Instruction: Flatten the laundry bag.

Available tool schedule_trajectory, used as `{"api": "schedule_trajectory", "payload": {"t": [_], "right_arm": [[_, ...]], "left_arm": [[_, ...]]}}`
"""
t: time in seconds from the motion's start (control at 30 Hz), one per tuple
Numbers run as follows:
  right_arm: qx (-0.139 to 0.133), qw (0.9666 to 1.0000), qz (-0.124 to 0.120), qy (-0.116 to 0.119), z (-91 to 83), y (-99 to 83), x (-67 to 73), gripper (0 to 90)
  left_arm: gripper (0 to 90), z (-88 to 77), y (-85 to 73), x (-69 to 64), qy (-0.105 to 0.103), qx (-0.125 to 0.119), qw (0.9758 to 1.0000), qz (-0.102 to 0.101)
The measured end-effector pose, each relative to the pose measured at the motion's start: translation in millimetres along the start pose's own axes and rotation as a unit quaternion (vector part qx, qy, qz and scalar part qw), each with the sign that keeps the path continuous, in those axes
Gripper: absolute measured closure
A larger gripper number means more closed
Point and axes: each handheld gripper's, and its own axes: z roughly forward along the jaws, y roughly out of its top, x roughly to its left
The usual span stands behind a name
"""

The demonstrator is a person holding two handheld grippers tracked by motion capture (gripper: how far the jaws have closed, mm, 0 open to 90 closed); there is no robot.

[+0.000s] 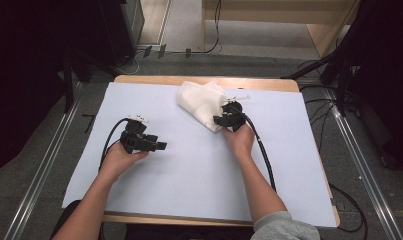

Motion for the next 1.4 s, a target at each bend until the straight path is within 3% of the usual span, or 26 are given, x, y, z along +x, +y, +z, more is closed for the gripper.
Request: {"api": "schedule_trajectory", "payload": {"t": [0.1, 0.2, 0.4, 0.47, 0.53, 0.63, 0.7, 0.8, 0.87, 0.97, 1.07, 1.17, 1.23, 1.37, 1.4], "right_arm": [[0.002, 1.0000, 0.003, 0.007, -4.5, 1.9, -0.2, 80.4], [0.012, 0.9994, 0.023, 0.025, -11.4, 3.3, -1.0, 81.1], [0.015, 0.9993, 0.012, 0.032, -28.8, -0.8, 4.7, 81.2], [0.012, 0.9992, 0.015, 0.036, -36.0, -6.2, 6.6, 81.1], [0.011, 0.9994, -0.010, 0.031, -46.6, -19.9, 12.6, 80.8], [0.012, 0.9991, -0.006, 0.040, -52.0, -29.8, 14.6, 80.5], [0.013, 0.9984, 0.010, 0.053, -56.6, -38.9, 14.2, 79.8], [0.012, 0.9985, -0.003, 0.053, -58.4, -50.0, 15.6, 75.6], [0.014, 0.9982, -0.001, 0.058, -58.1, -54.5, 12.0, 67.9], [0.018, 0.9980, -0.008, 0.060, -62.4, -53.6, 11.2, 60.3], [0.006, 0.9977, -0.029, 0.061, -81.7, -50.6, 6.6, 51.6], [-0.004, 0.9979, -0.028, 0.057, -91.0, -49.0, 0.4, 49.8], [-0.015, 0.9983, -0.027, 0.049, -97.3, -47.4, -7.4, 53.1], [-0.022, 0.9987, -0.008, 0.046, -100.4, -44.1, -26.1, 77.4], [-0.015, 0.9993, 0.003, 0.034, -95.7, -42.2, -35.8, 86.6]], "left_arm": [[42.0, 0.1, -0.3, 0.1, 0.000, 0.000, 1.0000, 0.000], [42.0, -1.3, -0.8, 1.4, 0.002, 0.000, 1.0000, -0.001], [42.0, -2.6, -1.0, 1.2, 0.003, -0.005, 1.0000, -0.004], [42.0, -2.2, -0.9, 0.2, 0.003, -0.006, 1.0000, -0.001], [42.0, -2.3, -0.6, -0.6, 0.003, -0.002, 1.0000, 0.003], [42.1, -1.6, -0.3, -1.2, 0.003, -0.002, 1.0000, 0.005], [42.1, -0.8, 0.0, -1.9, 0.003, -0.002, 1.0000, 0.004], [42.1, 1.1, 0.5, -2.9, 0.001, 0.001, 1.0000, 0.008], [42.3, 2.9, 0.3, -2.6, 0.007, 0.011, 0.9998, 0.013], [42.4, 3.2, 0.2, -1.8, 0.009, 0.011, 0.9998, 0.011], [42.3, 2.8, 1.0, -1.4, 0.008, 0.006, 0.9999, 0.010], [42.3, 3.1, 1.2, -2.3, 0.009, 0.006, 0.9999, 0.011], [42.3, 3.3, 1.4, -3.2, 0.009, 0.006, 0.9999, 0.012], [42.3, 3.2, 1.2, -4.0, 0.009, 0.006, 0.9998, 0.014], [42.3, 3.3, 1.0, -3.8, 0.009, 0.005, 0.9999, 0.013]]}}
